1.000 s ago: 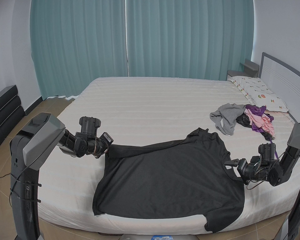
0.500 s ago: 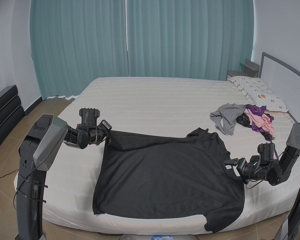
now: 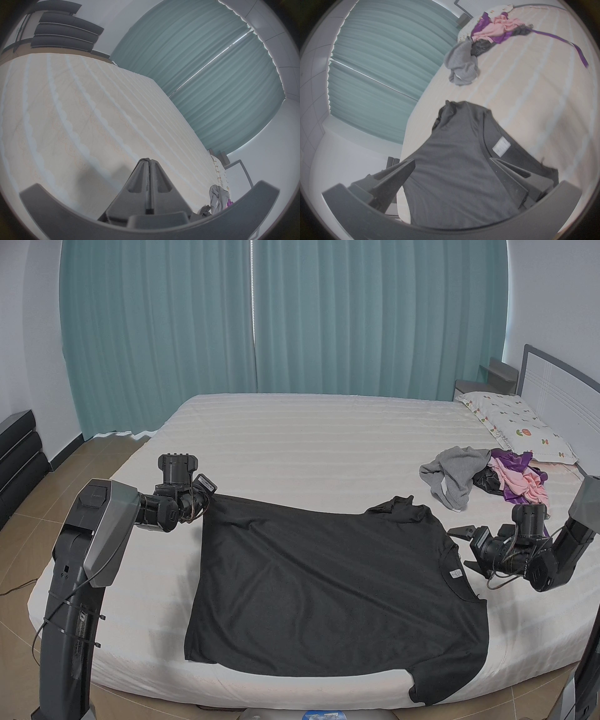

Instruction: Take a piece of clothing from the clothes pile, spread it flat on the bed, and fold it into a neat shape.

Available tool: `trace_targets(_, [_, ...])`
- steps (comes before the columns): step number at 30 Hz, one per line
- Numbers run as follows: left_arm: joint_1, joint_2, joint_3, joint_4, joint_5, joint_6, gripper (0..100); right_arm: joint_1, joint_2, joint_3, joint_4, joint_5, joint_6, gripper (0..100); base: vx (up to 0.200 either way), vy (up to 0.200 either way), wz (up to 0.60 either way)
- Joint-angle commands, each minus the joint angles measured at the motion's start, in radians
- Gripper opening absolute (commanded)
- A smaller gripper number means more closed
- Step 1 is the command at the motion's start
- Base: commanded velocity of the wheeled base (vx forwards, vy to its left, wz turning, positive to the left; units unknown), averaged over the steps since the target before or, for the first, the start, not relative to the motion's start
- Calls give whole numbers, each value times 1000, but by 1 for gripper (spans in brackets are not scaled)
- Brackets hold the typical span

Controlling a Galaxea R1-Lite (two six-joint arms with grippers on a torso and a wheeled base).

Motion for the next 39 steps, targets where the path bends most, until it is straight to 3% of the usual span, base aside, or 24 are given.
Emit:
trace_targets(1, [9, 13, -54, 55, 4, 1, 0, 12, 108, -243, 123, -56, -3, 100, 0, 0, 0])
trace_targets(5, [8, 13, -54, 63, 4, 1, 0, 28, 200, -405, 201, -111, -22, 100, 0, 0, 0])
trace_targets(9, [8, 6, -53, 98, 4, 1, 0, 35, 295, -588, 348, -129, -151, 100, 0, 0, 0])
trace_targets(18, [5, -1, -41, 137, 4, 1, 0, 42, 428, -798, 394, -215, -278, 100, 0, 0, 0])
trace_targets(34, [2, -11, -39, 206, 4, -1, 0, 45, 594, -1030, 396, -269, -280, 100, 0, 0, 0])
trace_targets(35, [2, -11, -39, 206, 4, -1, 0, 45, 601, -1045, 397, -269, -278, 0, 0, 0, 0])
trace_targets(39, [2, -10, -37, 206, 4, 1, 0, 47, 621, -1080, 396, -292, -280, 0, 0, 0, 0])
